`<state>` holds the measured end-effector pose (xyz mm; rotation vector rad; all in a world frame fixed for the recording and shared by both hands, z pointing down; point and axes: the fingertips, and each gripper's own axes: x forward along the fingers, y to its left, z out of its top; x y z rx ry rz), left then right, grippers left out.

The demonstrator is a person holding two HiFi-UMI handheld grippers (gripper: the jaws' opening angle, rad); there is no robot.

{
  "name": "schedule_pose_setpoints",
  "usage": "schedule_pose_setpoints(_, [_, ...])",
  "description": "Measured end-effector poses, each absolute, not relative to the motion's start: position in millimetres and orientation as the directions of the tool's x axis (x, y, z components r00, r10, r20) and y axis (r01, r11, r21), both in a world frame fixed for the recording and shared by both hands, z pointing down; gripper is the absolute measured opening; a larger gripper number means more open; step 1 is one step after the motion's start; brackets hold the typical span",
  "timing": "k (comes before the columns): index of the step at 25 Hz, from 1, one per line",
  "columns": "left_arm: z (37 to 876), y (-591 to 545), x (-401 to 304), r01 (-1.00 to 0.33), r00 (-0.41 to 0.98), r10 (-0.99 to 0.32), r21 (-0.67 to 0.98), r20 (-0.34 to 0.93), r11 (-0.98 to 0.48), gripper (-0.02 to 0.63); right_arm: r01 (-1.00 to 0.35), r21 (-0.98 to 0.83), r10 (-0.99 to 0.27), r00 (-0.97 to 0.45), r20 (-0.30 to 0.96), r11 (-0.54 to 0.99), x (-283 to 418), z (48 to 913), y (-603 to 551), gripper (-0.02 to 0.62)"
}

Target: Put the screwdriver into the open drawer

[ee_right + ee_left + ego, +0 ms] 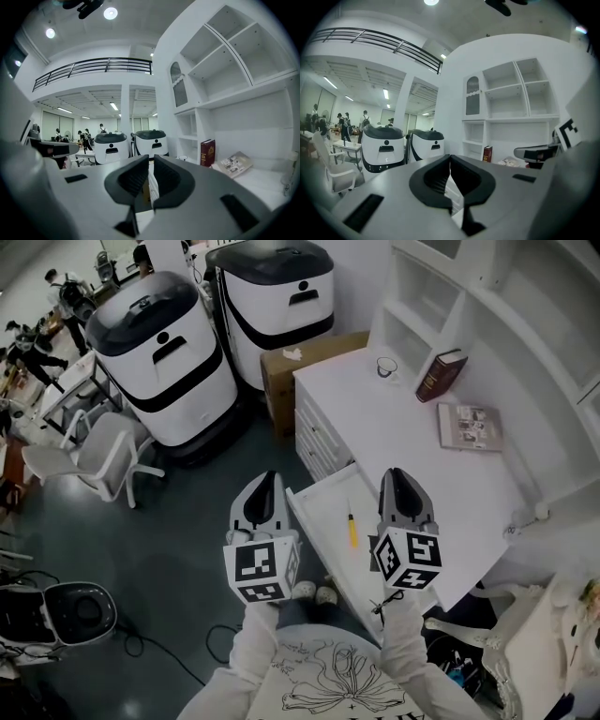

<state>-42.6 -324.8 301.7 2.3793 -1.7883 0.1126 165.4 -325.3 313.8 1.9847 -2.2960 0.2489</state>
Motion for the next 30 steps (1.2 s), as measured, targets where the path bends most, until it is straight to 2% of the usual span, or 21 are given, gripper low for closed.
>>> schedule_pose_setpoints(30, [287.3,-322.7,-39.4,-0.960,0.278,-0.951,0.065,0.137,-0.271,0.006,-0.989,-0.058,-0.974,-0.143,0.175,0.135,167.7,307.1,-321.1,0.018])
